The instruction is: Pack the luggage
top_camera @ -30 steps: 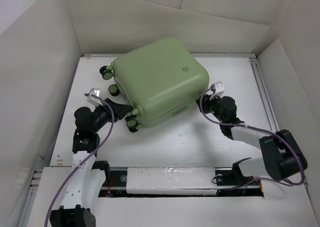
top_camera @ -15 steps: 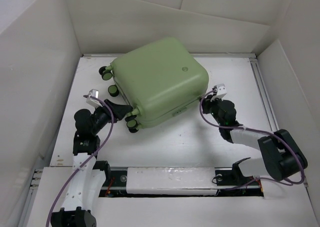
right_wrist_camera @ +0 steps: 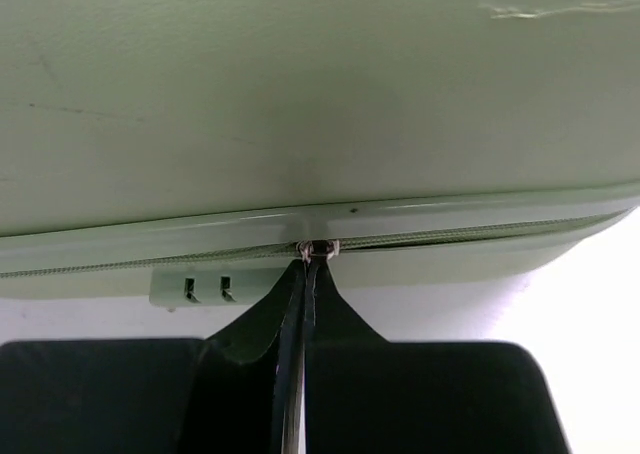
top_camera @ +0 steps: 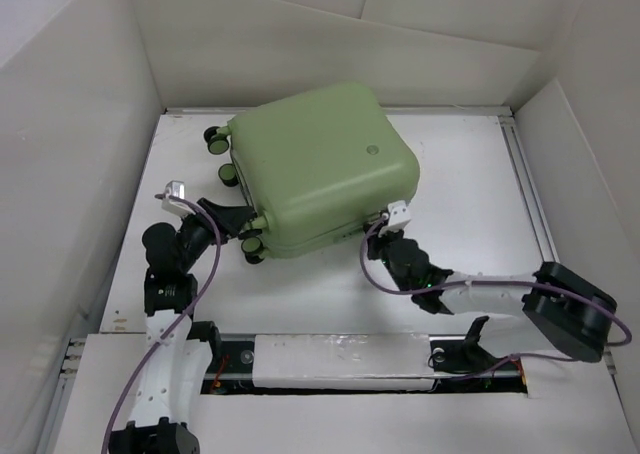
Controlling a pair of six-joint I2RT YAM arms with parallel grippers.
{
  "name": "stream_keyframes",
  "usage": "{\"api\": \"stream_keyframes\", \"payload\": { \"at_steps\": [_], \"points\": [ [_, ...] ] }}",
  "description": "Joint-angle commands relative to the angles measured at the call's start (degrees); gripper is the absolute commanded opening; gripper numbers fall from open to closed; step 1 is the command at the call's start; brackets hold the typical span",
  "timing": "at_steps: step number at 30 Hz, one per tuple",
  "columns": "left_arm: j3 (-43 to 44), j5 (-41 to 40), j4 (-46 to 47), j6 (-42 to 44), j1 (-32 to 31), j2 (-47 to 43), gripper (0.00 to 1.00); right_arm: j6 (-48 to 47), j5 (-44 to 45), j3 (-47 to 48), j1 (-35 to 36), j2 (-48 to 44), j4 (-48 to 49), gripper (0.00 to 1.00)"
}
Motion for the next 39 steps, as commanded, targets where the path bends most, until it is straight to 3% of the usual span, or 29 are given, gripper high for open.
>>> {"api": "stream_keyframes", "payload": {
  "at_steps": [1, 4, 6, 10, 13, 17, 18, 21, 25, 28, 33, 38, 39],
  "points": [
    [0.92, 9.18, 9.46, -5.38, -2.1, -2.49, 0.0, 12.21, -8.93, 6.7, 16.23, 7.16, 9.99, 0.0],
    [0.92, 9.87, 9.46, -5.9, -2.1, -3.02, 0.0, 13.1, -4.01, 18.37, 26.43, 20.15, 12.31, 0.0],
    [0.92, 10.49, 9.46, -5.91, -2.1, -3.02, 0.0, 13.1, -0.16, 28.54, 31.72, 25.55, 8.73, 0.0],
    [2.41, 9.97, 1.93, 0.31, -2.1, -3.02, 0.0, 11.96, 7.14, 30.82, 35.07, 28.31, 1.69, 0.0],
    [1.89, 8.91, -0.12, 1.91, -2.1, -4.16, 0.0, 13.45, 11.98, 20.66, 33.15, 18.84, -1.48, 0.0],
    [-1.62, 9.44, 3.83, -0.01, -2.1, -4.17, 0.0, 14.51, 10.43, 9.21, 24.72, -0.74, -9.55, 0.0],
    [-2.41, 10.22, 4.44, -0.98, -2.1, -4.17, 0.0, 14.51, 9.37, 8.13, 22.96, -9.14, -14.36, 0.0],
    [-4.17, 10.76, 7.87, -2.74, -2.1, -4.95, 0.0, 12.32, 6.21, 6.99, 17.86, -22.09, -22.98, 0.0],
    [-4.18, 11.29, 9.89, -4.68, -2.1, -5.66, 0.0, 13.0, 1.63, 5.84, 16.44, -29.86, -29.41, 0.0],
    [-4.79, 11.29, 10.43, -4.68, -2.1, -6.18, 0.0, 17.75, 0.14, 0.49, 17.66, -32.33, -27.01, 0.0],
    [-6.2, 11.29, 12.71, -3.81, -2.1, -4.61, 0.0, 19.26, -2.33, -1.73, 18.37, -26.12, -23.8, 0.0],
    [-6.2, 9.44, 13.32, -2.22, -2.1, -0.83, 0.0, 15.84, -1.55, 9.42, 18.37, -13.55, -30.49, 0.48],
    [-6.2, 9.44, 13.94, -1.69, -2.1, 0.65, 0.0, 15.13, -0.5, 10.14, 18.37, -10.66, -30.49, 0.5]
  ]
}}
